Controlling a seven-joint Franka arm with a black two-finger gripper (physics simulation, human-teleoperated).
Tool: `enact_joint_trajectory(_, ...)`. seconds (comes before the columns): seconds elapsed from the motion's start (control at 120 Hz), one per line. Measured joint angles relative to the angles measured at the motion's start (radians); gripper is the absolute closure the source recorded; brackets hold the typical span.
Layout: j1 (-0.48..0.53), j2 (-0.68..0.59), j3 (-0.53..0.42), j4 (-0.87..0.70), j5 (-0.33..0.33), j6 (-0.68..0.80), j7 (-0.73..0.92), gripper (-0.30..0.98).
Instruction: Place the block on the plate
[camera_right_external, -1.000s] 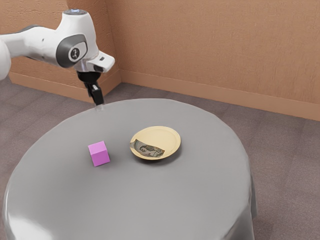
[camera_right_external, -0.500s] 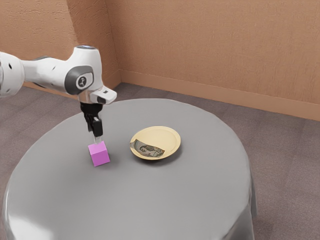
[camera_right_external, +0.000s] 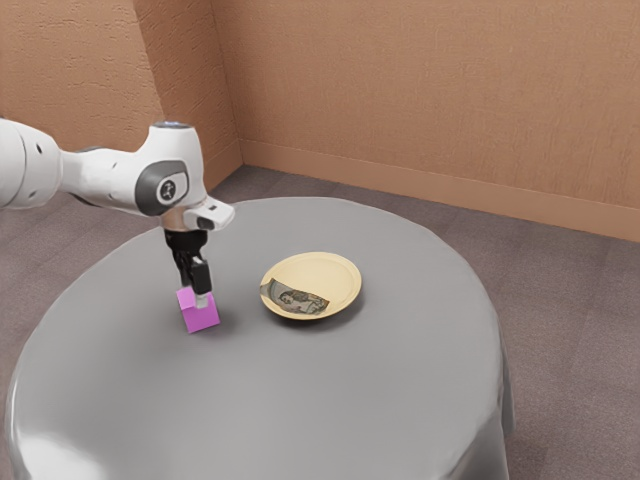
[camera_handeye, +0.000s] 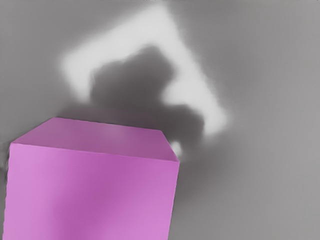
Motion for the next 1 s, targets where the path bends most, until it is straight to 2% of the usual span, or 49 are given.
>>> enact_joint_trajectory(0.542, 0.0, 0.074, 0.015, 0.022, 0.007, 0.05, 0.004, 0.0)
enact_joint_trajectory(0.917, -0.003, 0.085, 0.024, 0.022, 0.011, 0.075, -0.001, 0.34)
enact_joint_trajectory(1.0, -0.004, 0.098, 0.024, 0.022, 0.014, 0.083, -0.004, 0.34)
